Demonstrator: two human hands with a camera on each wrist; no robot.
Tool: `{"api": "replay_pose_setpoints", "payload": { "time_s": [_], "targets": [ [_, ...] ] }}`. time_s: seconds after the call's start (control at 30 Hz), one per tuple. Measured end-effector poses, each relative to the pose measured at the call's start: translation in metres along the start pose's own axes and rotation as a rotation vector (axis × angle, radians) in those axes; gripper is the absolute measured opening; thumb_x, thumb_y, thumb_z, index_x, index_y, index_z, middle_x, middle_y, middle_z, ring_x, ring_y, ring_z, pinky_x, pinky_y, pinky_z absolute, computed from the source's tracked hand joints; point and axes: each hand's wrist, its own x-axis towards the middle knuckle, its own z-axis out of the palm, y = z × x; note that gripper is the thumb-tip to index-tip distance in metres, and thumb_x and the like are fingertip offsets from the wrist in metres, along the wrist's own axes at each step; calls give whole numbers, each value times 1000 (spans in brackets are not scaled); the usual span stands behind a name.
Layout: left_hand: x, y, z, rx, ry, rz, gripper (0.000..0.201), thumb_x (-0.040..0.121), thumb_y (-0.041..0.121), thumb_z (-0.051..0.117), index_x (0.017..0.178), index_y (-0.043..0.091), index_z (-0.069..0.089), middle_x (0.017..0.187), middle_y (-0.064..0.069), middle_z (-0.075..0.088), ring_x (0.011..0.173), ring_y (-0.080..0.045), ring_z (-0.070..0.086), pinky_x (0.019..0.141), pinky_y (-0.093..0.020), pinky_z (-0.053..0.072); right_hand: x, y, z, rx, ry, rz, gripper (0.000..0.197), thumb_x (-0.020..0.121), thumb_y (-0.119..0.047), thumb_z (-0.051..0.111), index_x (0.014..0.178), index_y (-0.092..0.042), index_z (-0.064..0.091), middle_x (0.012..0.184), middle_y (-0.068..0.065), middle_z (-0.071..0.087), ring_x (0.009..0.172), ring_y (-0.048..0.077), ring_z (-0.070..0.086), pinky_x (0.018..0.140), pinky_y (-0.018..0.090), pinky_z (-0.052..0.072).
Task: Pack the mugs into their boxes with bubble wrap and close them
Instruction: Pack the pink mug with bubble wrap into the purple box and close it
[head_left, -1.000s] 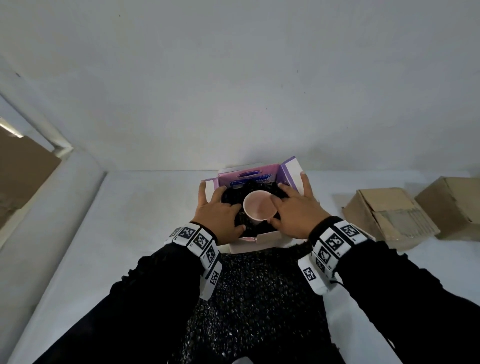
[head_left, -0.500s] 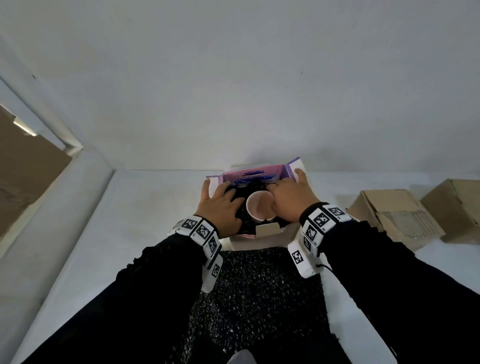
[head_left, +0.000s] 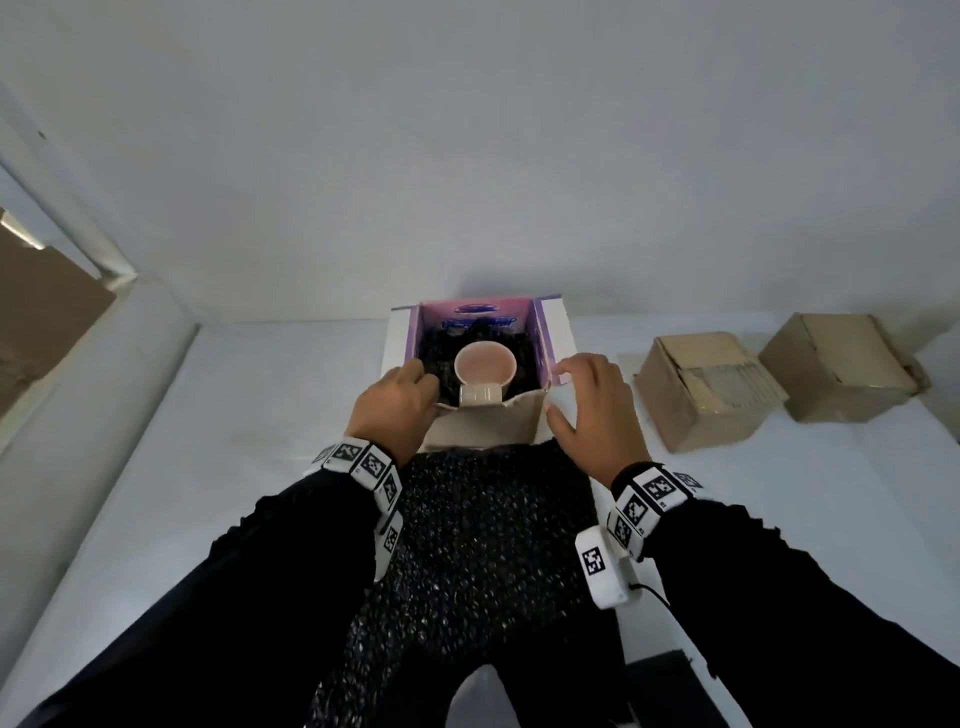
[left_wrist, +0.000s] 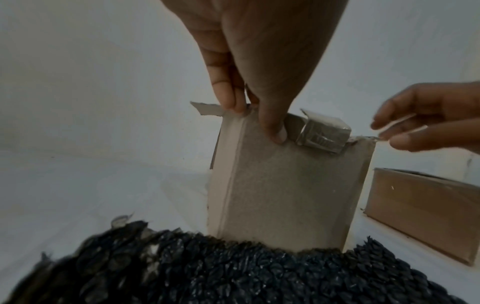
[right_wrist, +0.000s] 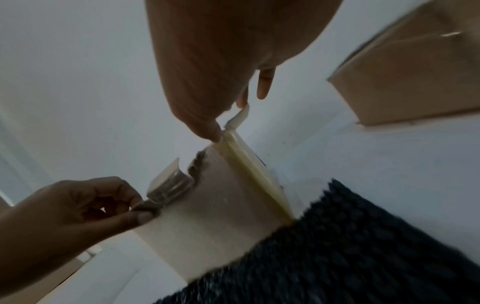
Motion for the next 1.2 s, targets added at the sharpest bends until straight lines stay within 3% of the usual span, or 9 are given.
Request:
{"api": "replay_pose_setpoints", "payload": {
  "time_s": [0.1, 0.2, 0.27, 0.4, 0.6, 0.77, 0.97, 1.1, 1.2],
  "targets": [
    [-11, 3, 2, -62, 38, -49, 13, 84, 19, 65, 91, 10, 59, 94, -8, 52, 82, -30, 56, 59, -40, 50, -30, 5, 12, 37, 0, 213, 50, 77, -24, 68, 120, -15, 46, 121, 7, 48, 108, 28, 47, 83, 44, 45],
    [-34, 12, 5, -80, 58, -70, 31, 80, 25, 70, 107, 14, 60, 107, -8, 51, 93, -28, 55, 65, -39, 53, -57, 11, 30, -10, -436, 437, 72, 85, -38, 66, 144, -17, 31, 142, 8, 40, 126, 33, 39, 97, 47, 42],
    [-50, 18, 6, -92, 65, -79, 42, 78, 27, 71, 117, 16, 57, 114, -7, 50, 98, -28, 55, 66, -38, 53, -71, 11, 40, -107, -648, 421, 83, 88, -50, 59, 152, -23, 14, 151, 6, 35, 132, 33, 34, 102, 48, 39],
    [-76, 27, 7, -73, -81, -63, 48, 84, 32, 64, 128, 18, 51, 127, -4, 47, 107, -26, 53, 77, -40, 53, -83, 3, 48, -280, -672, 270, 71, 92, -51, 52, 151, -32, 18, 144, 5, 45, 130, 31, 37, 100, 45, 37],
    [-92, 35, 11, 86, -420, 18, 82, 81, 52, 63, 148, 27, 21, 155, -2, 21, 139, -24, 26, 113, -41, 27, -71, -13, 31, -228, -766, 164, 29, 81, -30, 69, 108, -27, 60, 119, 6, 49, 115, 27, 43, 92, 36, 39],
    [-85, 35, -4, 144, -463, -1, 109, 71, 63, 66, 151, 22, 4, 151, -2, 33, 142, -23, 23, 117, -52, 9, -46, -37, 3, 194, -616, 123, 30, 67, -8, 74, 74, -21, 48, 94, 1, 46, 84, 19, 49, 70, 28, 37],
    [-56, 34, -44, 174, -410, 3, 41, 79, 46, 65, 111, 24, 53, 107, -1, 65, 103, -25, 60, 88, -36, 40, 1, -57, -52, 140, -425, 30, 32, 76, -18, 68, 98, -29, 48, 90, 1, 64, 80, 25, 60, 72, 38, 48],
    [-36, 24, -83, 126, -340, -45, 43, 79, 47, 66, 117, 29, 58, 112, -1, 65, 107, -25, 59, 82, -35, 50, 34, -63, -91, 112, -376, 78, 21, 76, -26, 74, 78, -30, 54, 81, -4, 62, 85, 25, 61, 69, 33, 43],
    [-18, 17, -114, 136, -235, -63, 33, 83, 39, 65, 113, 26, 61, 109, -6, 66, 105, -29, 60, 80, -36, 49, 54, -72, -116, 222, -502, 134, 32, 74, -29, 79, 99, -23, 60, 102, 1, 65, 96, 22, 60, 83, 33, 46]
  ]
}}
